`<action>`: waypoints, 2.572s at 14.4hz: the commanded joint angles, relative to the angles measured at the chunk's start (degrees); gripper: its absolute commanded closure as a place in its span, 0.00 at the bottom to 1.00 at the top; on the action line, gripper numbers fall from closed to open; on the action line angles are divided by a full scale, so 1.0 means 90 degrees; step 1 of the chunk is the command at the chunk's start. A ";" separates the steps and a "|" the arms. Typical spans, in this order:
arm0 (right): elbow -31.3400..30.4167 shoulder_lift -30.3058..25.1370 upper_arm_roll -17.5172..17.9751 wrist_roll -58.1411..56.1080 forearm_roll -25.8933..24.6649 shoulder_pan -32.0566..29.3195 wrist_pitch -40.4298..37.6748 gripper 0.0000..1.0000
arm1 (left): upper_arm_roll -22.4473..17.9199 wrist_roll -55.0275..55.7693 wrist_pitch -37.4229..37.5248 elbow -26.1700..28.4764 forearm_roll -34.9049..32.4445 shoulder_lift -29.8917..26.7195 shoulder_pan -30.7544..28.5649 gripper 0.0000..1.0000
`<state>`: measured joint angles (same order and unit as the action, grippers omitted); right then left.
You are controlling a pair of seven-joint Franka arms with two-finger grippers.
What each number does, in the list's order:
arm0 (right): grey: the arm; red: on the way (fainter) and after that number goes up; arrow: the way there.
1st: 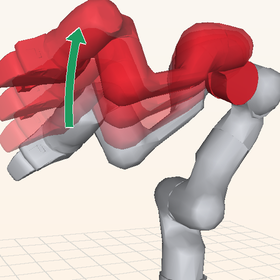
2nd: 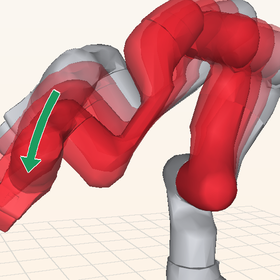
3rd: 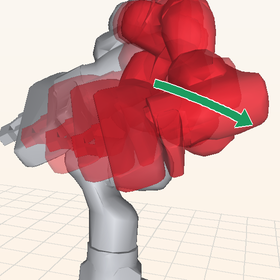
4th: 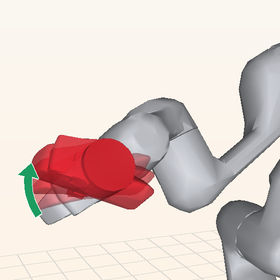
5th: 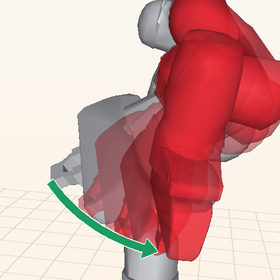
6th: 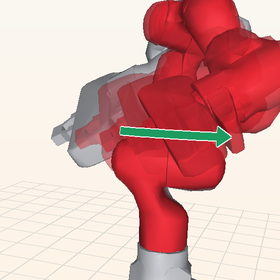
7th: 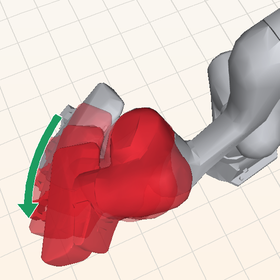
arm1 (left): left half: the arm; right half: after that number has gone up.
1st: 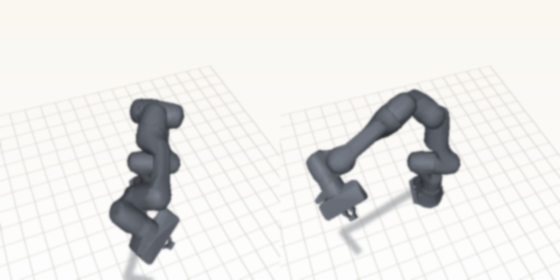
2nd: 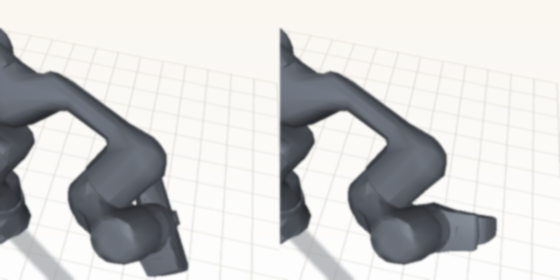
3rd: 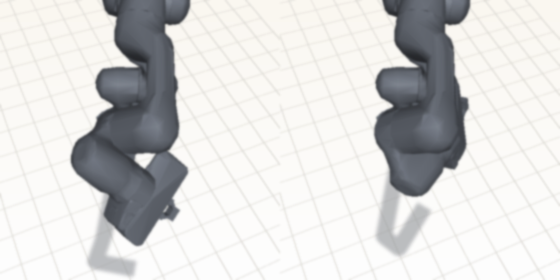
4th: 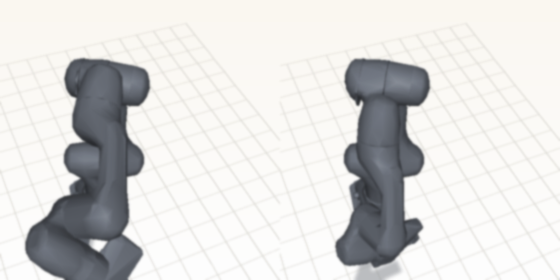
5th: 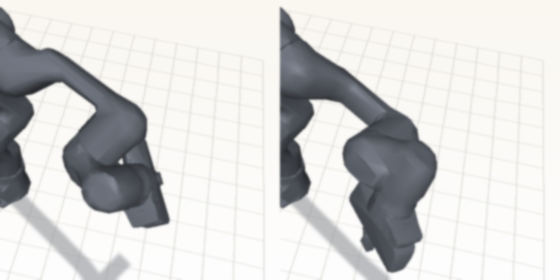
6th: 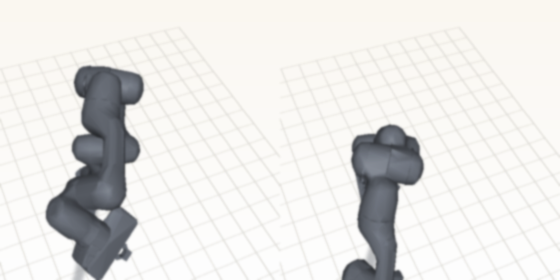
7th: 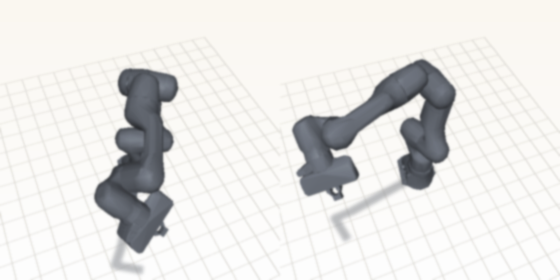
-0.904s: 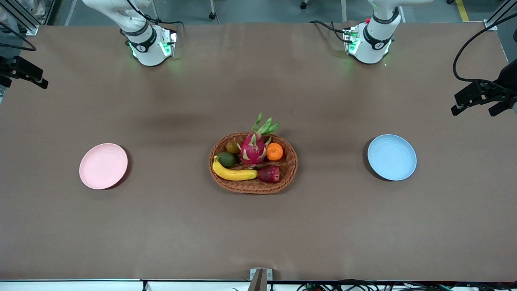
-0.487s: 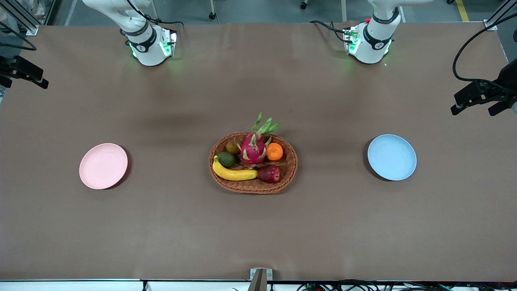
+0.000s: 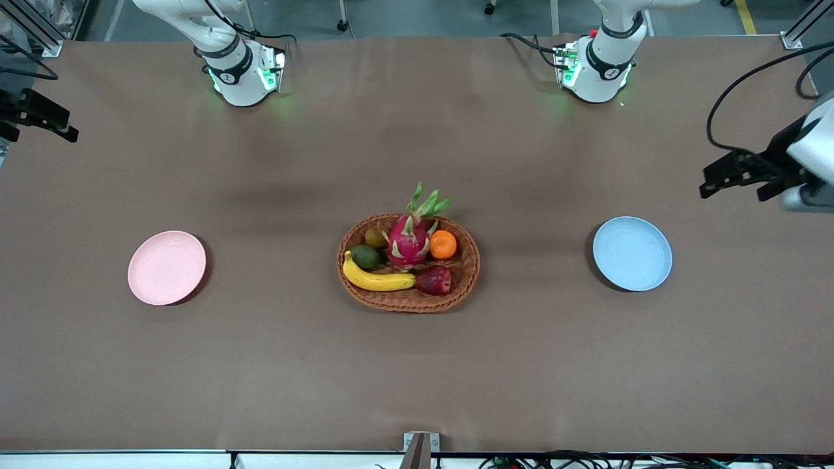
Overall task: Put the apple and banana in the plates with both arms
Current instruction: 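Move both grippers from the plates toward the fruit basket, then lower the left gripper onto the red apple while the right gripper reaches the banana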
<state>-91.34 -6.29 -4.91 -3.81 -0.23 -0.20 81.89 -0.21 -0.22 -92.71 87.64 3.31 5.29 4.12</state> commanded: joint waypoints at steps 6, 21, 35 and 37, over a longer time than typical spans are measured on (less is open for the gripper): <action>0.0062 0.0521 0.0028 -0.0075 0.0064 -0.0289 0.0109 0.00 | -0.0026 -0.0064 -0.0470 -0.0157 0.0345 0.1012 0.0118 0.00; 0.0443 0.2134 0.0067 0.3397 0.0679 0.0928 0.1055 0.00 | 0.0121 0.2648 -0.3174 -0.0371 0.0882 0.3170 0.2333 0.07; -0.0201 0.3365 0.0067 0.5363 0.0934 0.3049 0.3877 0.00 | 0.0169 0.3901 -0.4727 -0.0929 0.0892 0.4363 0.3516 0.09; -0.0581 0.3375 0.0067 0.5618 0.0934 0.3196 0.4520 0.00 | 0.0169 0.3892 -0.4777 -0.0939 0.0892 0.4500 0.3555 0.09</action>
<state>-93.03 24.64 -3.73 44.07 7.45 27.05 117.90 1.65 34.53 -134.87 80.77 10.49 43.90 35.33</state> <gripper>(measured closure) 0.000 0.088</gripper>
